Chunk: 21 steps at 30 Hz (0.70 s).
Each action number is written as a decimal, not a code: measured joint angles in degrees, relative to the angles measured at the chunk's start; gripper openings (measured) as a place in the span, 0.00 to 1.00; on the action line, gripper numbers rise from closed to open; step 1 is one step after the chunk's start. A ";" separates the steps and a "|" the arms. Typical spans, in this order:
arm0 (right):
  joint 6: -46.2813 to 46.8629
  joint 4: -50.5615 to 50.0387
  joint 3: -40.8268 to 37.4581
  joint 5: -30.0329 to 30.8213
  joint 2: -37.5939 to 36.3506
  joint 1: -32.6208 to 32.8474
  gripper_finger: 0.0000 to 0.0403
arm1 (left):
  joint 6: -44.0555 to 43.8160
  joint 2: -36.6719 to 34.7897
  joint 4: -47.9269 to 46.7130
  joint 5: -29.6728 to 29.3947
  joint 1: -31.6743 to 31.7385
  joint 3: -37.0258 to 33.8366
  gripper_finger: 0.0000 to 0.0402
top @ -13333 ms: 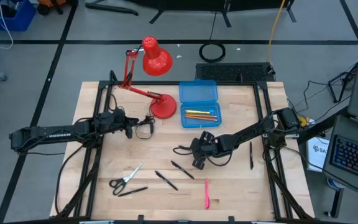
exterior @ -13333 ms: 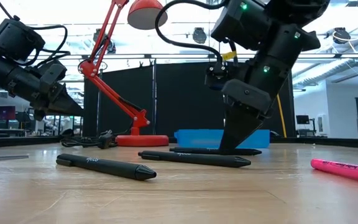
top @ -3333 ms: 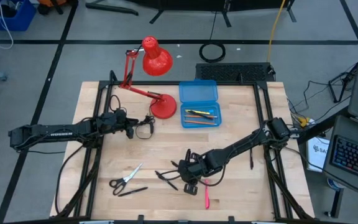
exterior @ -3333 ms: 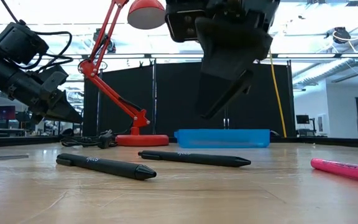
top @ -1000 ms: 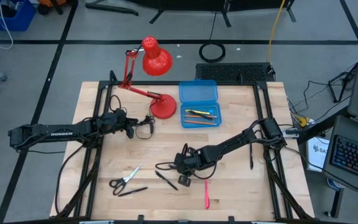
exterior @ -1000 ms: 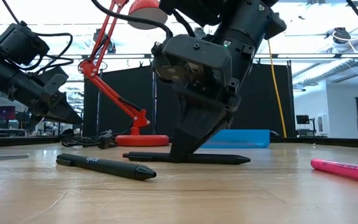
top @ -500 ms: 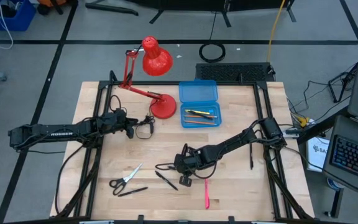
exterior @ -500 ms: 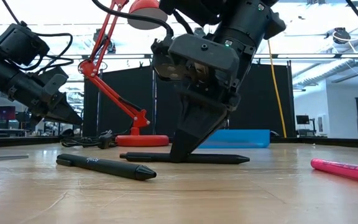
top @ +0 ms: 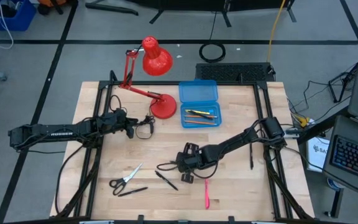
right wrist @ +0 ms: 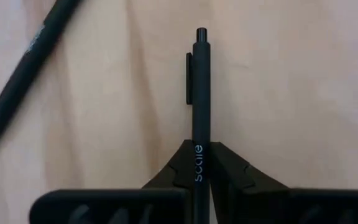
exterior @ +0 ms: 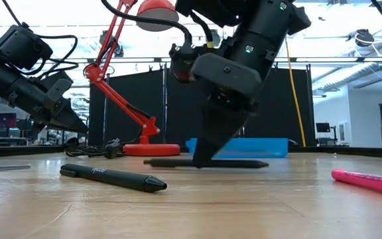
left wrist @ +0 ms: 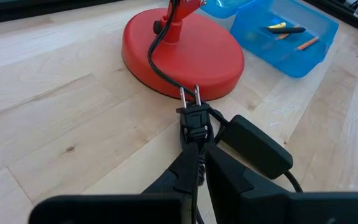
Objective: Pick & place school supplies into a supply box
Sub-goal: Put the black pen into the blue supply box
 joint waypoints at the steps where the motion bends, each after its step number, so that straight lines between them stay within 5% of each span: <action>1: -0.13 -0.32 0.01 1.17 -0.56 0.05 0.03 | 0.00 0.02 0.00 0.03 -0.02 0.00 0.08; 14: -3.20 -7.12 0.24 9.52 -3.05 -1.21 0.03 | -0.11 0.02 0.00 0.03 0.00 0.00 0.08; 21: -6.81 -11.83 0.31 20.71 -3.83 -2.42 0.03 | -0.09 0.00 0.01 0.02 -0.02 0.00 0.08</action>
